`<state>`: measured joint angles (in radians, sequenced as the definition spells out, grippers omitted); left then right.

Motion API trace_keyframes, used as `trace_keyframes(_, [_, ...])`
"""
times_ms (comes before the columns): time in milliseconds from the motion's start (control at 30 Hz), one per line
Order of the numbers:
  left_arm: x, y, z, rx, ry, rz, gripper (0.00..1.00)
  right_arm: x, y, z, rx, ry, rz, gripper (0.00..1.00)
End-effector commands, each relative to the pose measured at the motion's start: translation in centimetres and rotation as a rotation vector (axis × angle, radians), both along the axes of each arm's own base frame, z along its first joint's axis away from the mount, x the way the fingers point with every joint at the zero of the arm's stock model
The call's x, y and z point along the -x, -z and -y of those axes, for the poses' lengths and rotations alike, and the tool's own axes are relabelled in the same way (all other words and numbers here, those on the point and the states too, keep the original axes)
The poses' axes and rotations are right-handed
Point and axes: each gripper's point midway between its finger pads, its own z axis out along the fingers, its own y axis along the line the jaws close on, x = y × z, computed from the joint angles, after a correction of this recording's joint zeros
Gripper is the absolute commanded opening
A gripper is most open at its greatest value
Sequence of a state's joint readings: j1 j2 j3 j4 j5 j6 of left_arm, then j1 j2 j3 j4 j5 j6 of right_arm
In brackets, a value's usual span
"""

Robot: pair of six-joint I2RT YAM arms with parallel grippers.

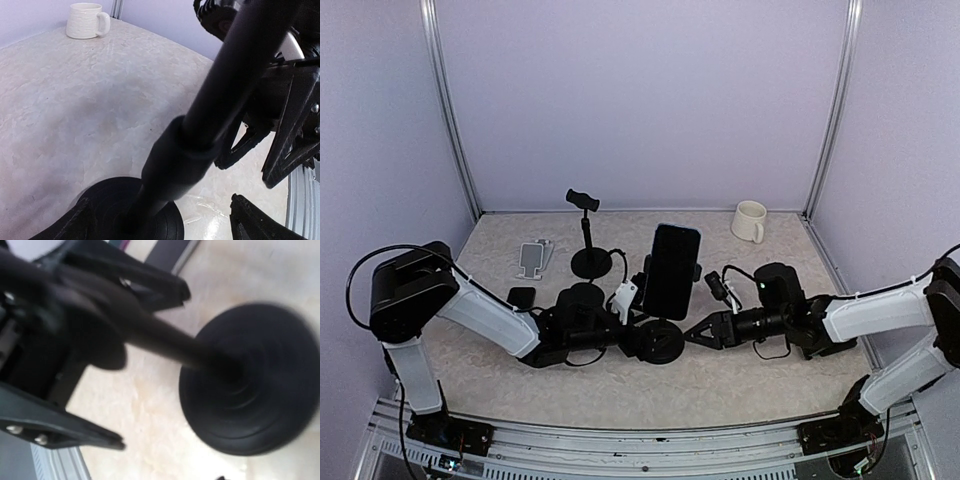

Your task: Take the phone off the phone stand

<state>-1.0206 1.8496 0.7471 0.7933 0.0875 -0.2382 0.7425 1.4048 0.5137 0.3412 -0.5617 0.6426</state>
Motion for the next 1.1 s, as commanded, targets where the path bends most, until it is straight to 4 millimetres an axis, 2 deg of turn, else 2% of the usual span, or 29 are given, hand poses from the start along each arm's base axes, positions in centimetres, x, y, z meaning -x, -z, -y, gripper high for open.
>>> trace_keyframes(0, [-0.7, -0.7, 1.6, 0.022, 0.061, 0.066, 0.88, -0.4, -0.8, 2.6, 0.031, 0.040, 0.039, 0.50])
trace_keyframes(200, [-1.6, -0.1, 2.2, 0.001, 0.095, 0.098, 0.81, -0.9, -3.7, 4.5, 0.003, 0.073, 0.099, 0.56])
trace_keyframes(367, [-2.1, 0.1, 2.3, -0.002, 0.137, 0.131, 0.67, -0.5, -5.0, 4.9, -0.009, 0.068, 0.113, 0.57])
trace_keyframes(500, [-1.7, 0.3, 2.3, -0.004, 0.201, 0.172, 0.47, -0.5, -5.6, 5.0, -0.009, 0.067, 0.121, 0.57])
trace_keyframes(633, [-1.4, 0.5, 2.6, -0.016, 0.250, 0.202, 0.31, -0.2, -6.1, 4.9, -0.026, 0.053, 0.119, 0.58])
trace_keyframes(867, [-0.2, 0.6, 2.9, -0.018, 0.357, 0.218, 0.17, 0.6, -7.7, 4.5, -0.079, 0.011, 0.124, 0.68])
trace_keyframes(1067, [0.7, 1.1, 3.2, -0.012, 0.447, 0.166, 0.12, 1.4, -9.7, 4.1, -0.137, -0.031, 0.133, 0.78])
